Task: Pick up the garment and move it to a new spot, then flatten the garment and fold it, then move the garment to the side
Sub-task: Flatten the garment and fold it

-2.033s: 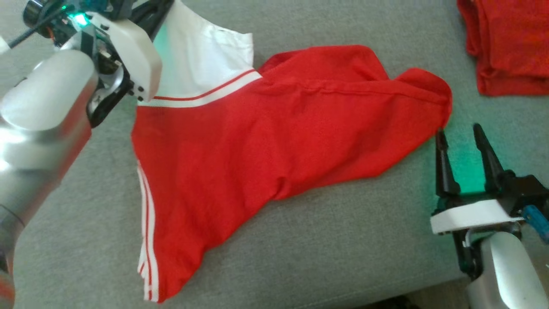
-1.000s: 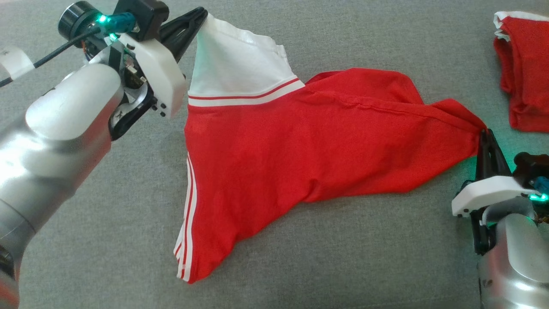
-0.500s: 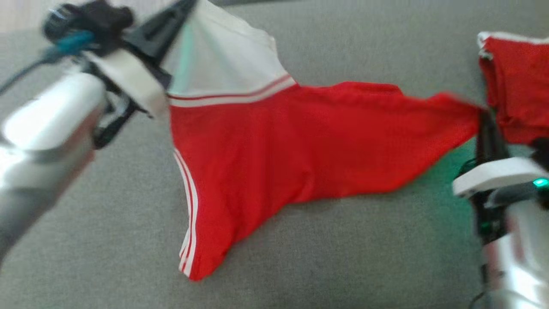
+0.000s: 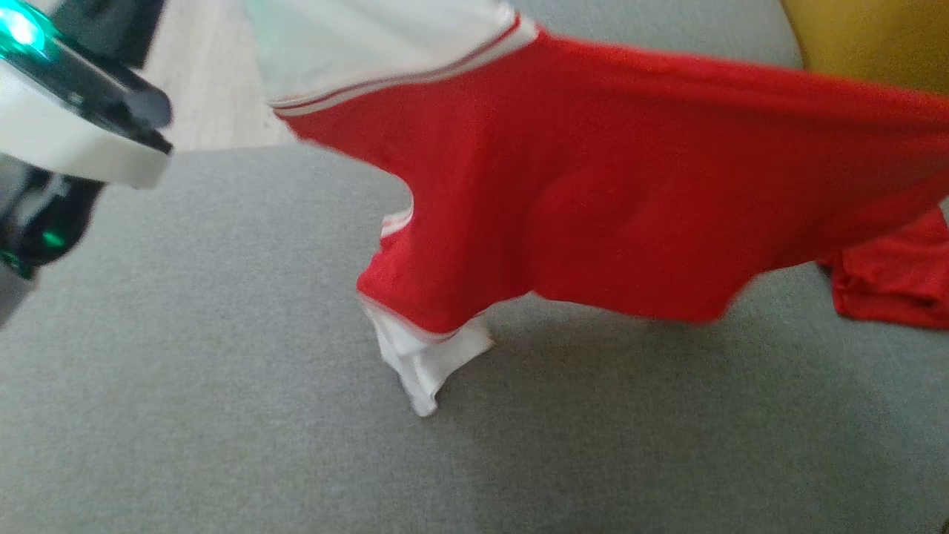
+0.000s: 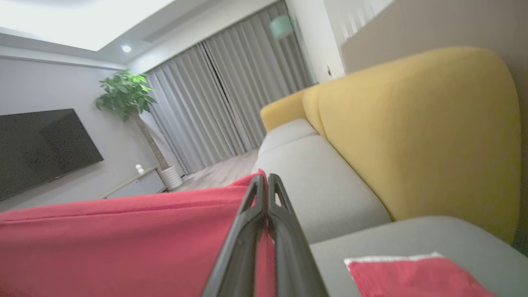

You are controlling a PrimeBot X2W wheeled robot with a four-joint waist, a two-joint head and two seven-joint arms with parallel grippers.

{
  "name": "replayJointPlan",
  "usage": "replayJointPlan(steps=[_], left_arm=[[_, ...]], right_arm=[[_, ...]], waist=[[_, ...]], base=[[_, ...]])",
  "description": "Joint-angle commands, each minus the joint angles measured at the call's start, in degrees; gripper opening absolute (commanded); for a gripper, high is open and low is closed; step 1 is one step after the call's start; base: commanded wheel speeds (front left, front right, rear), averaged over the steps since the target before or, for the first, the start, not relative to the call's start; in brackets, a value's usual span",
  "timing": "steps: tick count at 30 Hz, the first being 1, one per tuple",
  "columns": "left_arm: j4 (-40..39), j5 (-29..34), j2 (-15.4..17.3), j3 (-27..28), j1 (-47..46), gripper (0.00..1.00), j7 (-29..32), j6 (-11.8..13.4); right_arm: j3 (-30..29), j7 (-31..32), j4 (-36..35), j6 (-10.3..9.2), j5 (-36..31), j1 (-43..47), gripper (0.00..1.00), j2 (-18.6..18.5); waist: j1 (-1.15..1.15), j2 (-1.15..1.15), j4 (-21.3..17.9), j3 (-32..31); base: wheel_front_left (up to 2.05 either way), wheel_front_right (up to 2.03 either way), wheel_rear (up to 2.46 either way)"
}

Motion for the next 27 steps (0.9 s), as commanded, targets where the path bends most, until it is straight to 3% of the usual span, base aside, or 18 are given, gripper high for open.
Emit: replayJointPlan(steps=[1,6,10,15,21,27], left_arm=[[-2.6,-1.0,3.5,4.8,-3.9,0.0,-0.3,0.1],[-5.2,-2.0,3.9,6.3,-6.2,0.0,0.7,1.0],[-2.3,-4.5,1.0,7.2,-9.1,0.0,3.3,1.8],[5.6,-3.8,-3.3,6.8,-15.6,0.0,6.6,1.8],[20.3,5.4,-10.2,4.7,-26.2,0.0,4.4,4.2],[29.7,12.6,-16.3,8.3,-35.4,0.0,-0.2,6.4]], right_arm=[[-0.4,1.4,-4.3,-0.04,0.5,-3.4,0.0,-2.1],[-1.4,3.0,-6.1,-0.04,-0.6,-8.8,0.0,-2.7],[1.1,3.7,-3.4,-0.04,-3.0,-16.4,0.0,-3.7],[7.2,2.3,4.1,-0.04,-6.3,-28.8,0.0,-5.2],[15.9,-5.3,16.2,-0.04,-9.8,-42.8,0.0,-5.7],[20.3,-16.4,26.3,-0.04,-12.1,-53.1,0.0,-6.8]], waist=[[0.02,0.0,1.1,-1.2],[0.02,0.0,2.0,-0.8],[0.02,0.0,2.8,1.0],[0.02,0.0,3.3,8.9],[0.02,0.0,3.6,18.4],[0.02,0.0,3.9,22.3]], base=[[0.0,0.0,0.0],[0.0,0.0,0.0],[0.0,0.0,0.0],[0.0,0.0,0.0],[0.0,0.0,0.0],[0.0,0.0,0.0]])
